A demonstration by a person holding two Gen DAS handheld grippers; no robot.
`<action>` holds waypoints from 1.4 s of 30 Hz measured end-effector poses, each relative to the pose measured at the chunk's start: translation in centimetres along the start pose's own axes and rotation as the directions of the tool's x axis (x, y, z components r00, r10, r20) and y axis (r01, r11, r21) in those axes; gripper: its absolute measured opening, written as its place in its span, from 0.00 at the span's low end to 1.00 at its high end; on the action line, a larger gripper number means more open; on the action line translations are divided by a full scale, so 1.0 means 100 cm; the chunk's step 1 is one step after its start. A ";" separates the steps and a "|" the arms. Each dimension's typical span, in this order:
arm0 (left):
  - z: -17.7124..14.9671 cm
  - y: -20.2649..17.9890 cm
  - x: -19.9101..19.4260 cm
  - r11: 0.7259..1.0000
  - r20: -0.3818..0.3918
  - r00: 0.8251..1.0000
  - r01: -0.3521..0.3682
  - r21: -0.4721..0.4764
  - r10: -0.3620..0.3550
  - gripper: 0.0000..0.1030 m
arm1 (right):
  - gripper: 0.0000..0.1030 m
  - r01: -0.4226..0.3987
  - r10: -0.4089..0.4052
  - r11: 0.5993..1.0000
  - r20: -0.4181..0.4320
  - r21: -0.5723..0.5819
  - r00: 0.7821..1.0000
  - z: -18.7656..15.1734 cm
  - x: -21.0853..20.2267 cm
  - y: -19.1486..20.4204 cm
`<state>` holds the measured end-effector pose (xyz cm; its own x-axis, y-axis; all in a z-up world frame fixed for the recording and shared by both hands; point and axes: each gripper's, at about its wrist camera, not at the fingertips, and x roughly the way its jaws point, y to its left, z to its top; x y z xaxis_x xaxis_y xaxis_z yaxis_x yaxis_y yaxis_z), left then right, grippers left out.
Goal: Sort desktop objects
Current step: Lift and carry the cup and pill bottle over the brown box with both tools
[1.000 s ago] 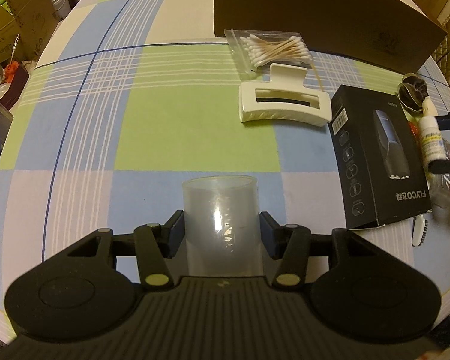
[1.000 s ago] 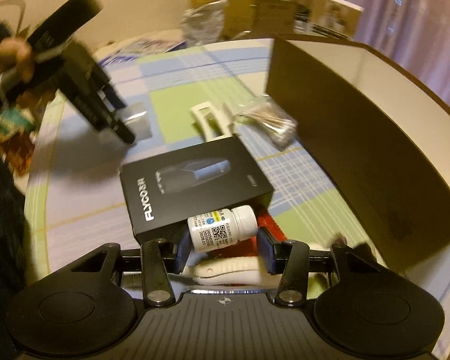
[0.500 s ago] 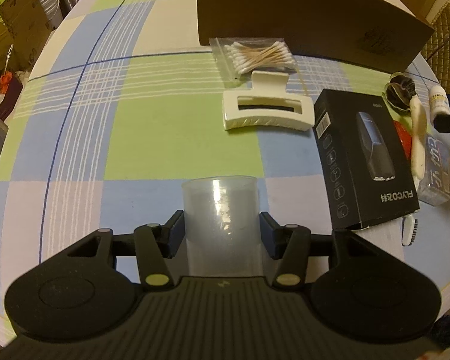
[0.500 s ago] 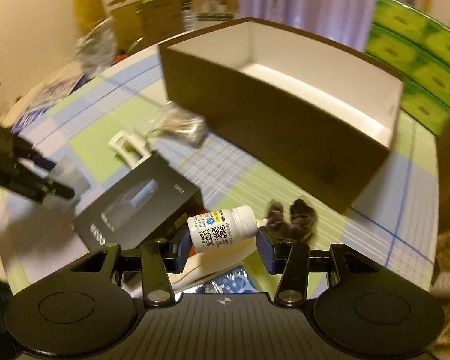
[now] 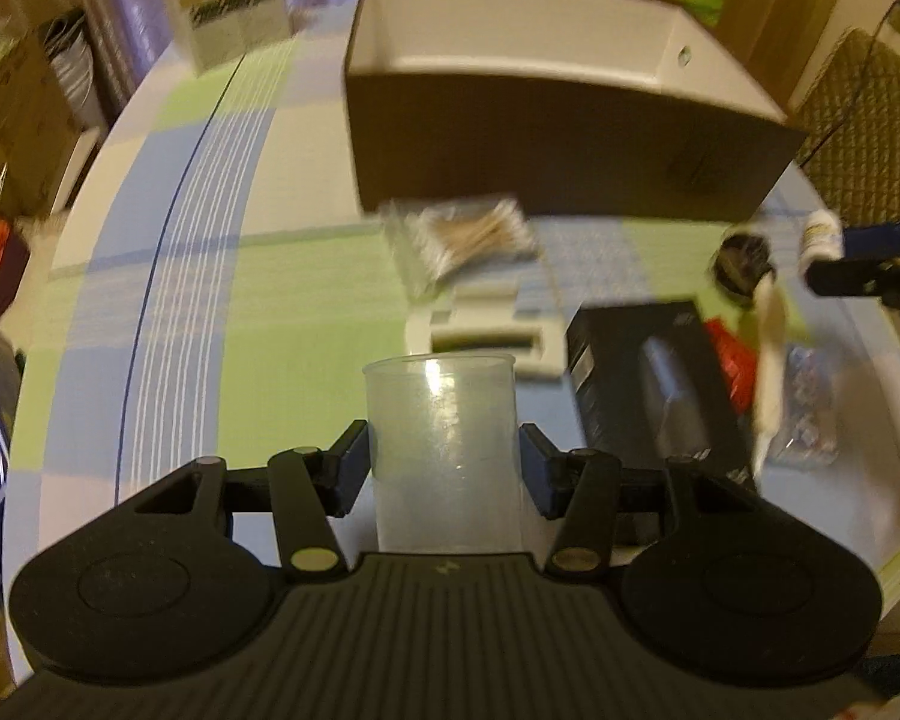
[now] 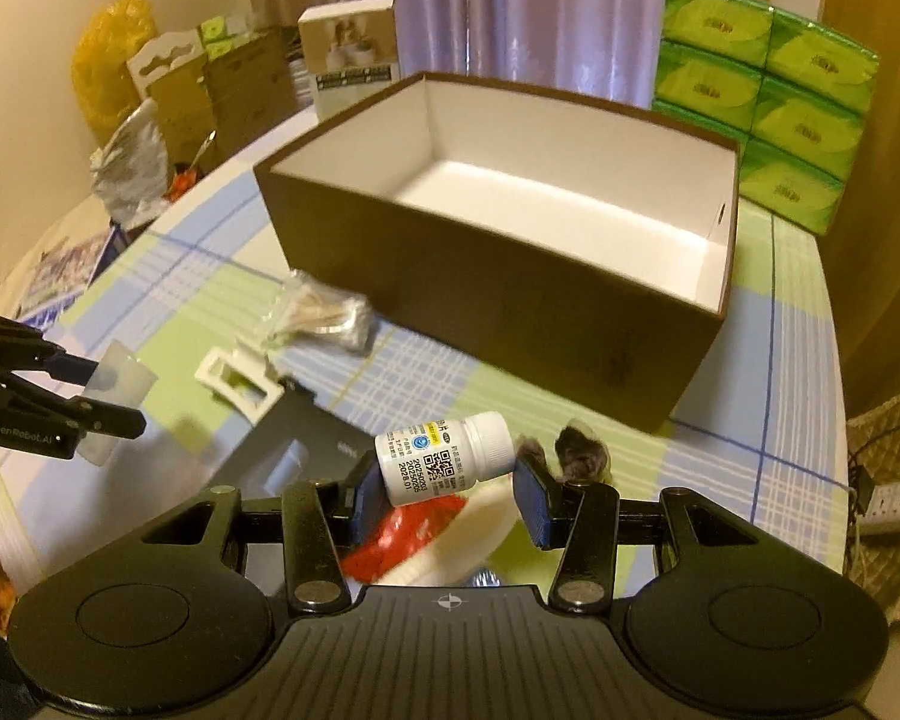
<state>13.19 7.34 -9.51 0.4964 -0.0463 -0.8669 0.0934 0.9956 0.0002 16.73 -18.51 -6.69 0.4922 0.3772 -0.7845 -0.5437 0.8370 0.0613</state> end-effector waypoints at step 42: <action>0.226 -0.025 0.132 0.986 -0.059 0.998 0.014 0.166 -0.004 0.46 | 0.43 0.102 -0.088 0.987 -0.106 0.128 0.990 0.127 0.110 -0.087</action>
<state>38.98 2.43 -9.66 0.4439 -0.0453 -0.8950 0.2420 0.9677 0.0710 35.58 -16.61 -8.03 0.4638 0.2576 -0.8477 -0.3991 0.9150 0.0597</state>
